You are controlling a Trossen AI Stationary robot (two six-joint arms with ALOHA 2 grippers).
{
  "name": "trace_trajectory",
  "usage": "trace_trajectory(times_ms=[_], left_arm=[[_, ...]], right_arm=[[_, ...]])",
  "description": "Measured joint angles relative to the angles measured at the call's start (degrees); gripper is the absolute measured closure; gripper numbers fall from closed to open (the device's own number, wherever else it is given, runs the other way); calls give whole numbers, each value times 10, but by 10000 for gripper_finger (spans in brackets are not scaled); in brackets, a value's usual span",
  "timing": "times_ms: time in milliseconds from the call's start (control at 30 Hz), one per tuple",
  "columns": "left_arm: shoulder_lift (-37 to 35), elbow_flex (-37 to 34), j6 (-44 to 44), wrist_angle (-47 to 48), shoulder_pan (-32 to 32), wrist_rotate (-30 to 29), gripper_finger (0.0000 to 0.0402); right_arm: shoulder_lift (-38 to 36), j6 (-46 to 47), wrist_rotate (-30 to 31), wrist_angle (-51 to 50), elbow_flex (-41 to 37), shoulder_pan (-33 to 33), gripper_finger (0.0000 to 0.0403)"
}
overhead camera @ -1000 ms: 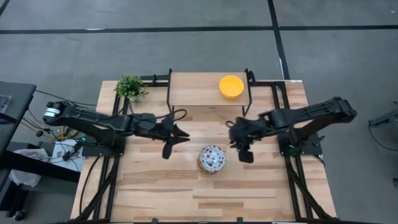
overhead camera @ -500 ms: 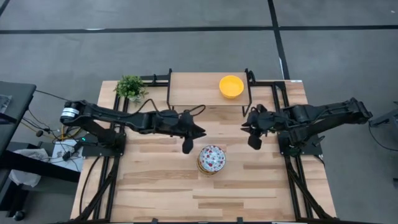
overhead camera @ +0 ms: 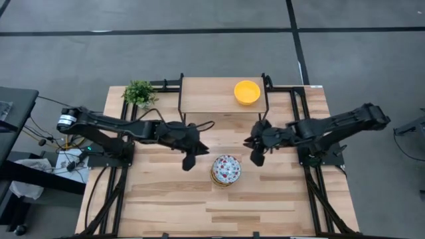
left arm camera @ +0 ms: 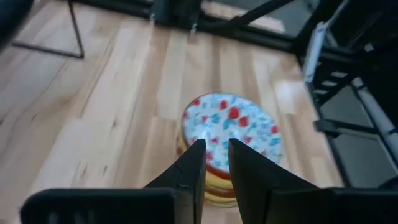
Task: Pick & Place Mini bowls
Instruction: Put the red and blue bowl on the shelf
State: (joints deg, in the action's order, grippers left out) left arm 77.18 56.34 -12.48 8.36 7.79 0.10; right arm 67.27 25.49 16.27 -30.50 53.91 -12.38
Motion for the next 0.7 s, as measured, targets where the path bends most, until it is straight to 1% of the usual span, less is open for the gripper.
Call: trace_trajectory(times_ms=[100, 200, 433, 567, 700], left_arm=[[-36, -15, -1, 1, 14, 0, 334], [-72, -41, -20, 2, 25, 0, 334], [-132, -108, -72, -21, 37, -6, 334], [-143, -139, -76, -63, 37, -21, 334], [-140, -162, -76, -133, 37, -24, 334]], right_arm=[[38, 18, -15, 41, 0, 0, 339], [67, 21, -29, 77, 0, 0, 339], [110, 45, -58, 95, 0, 0, 339], [126, 46, -90, 106, 0, 0, 339], [138, 46, -97, 108, 1, 0, 339]])
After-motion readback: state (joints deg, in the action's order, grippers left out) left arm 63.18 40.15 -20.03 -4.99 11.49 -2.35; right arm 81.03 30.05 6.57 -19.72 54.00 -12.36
